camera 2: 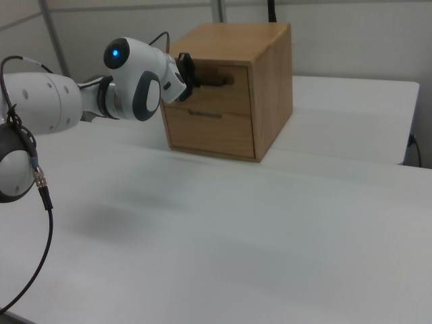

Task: Open the drawer by sliding it
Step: 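Pull the handle away from the cabinet, sliding the upper drawer out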

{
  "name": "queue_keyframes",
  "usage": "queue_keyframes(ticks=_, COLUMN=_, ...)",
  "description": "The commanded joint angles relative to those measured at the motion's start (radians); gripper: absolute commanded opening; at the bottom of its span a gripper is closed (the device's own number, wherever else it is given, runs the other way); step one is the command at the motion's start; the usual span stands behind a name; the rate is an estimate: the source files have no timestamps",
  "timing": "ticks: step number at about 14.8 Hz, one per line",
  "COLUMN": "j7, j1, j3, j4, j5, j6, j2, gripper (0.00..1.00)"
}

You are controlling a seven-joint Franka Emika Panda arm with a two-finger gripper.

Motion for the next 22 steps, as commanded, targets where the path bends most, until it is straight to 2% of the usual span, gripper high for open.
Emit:
queue_keyframes(ticks=1, j7=0.013, j1=0.013, j3=-0.001, j4=-0.188, j5=0.01, j6=0.01, j2=-0.151, gripper=0.08)
queue_keyframes(ticks=15, j7=0.041, j1=0.034, j3=-0.001, j4=-0.761, j5=0.012, j6=0.0, j2=-0.594, gripper=0.1)
queue_keyframes(ticks=20, j7=0.041, j1=0.033, j3=-0.001, j4=-0.792, j5=0.012, j6=-0.029, j2=-0.635, gripper=0.15)
queue_keyframes(ticks=21, j7=0.042, j1=0.031, j3=-0.001, j4=-0.79, j5=0.012, j6=-0.043, j2=-0.636, gripper=0.23)
queue_keyframes(ticks=22, j7=0.042, j1=0.028, j3=-0.002, j4=-0.786, j5=0.013, j6=-0.058, j2=-0.638, gripper=0.51)
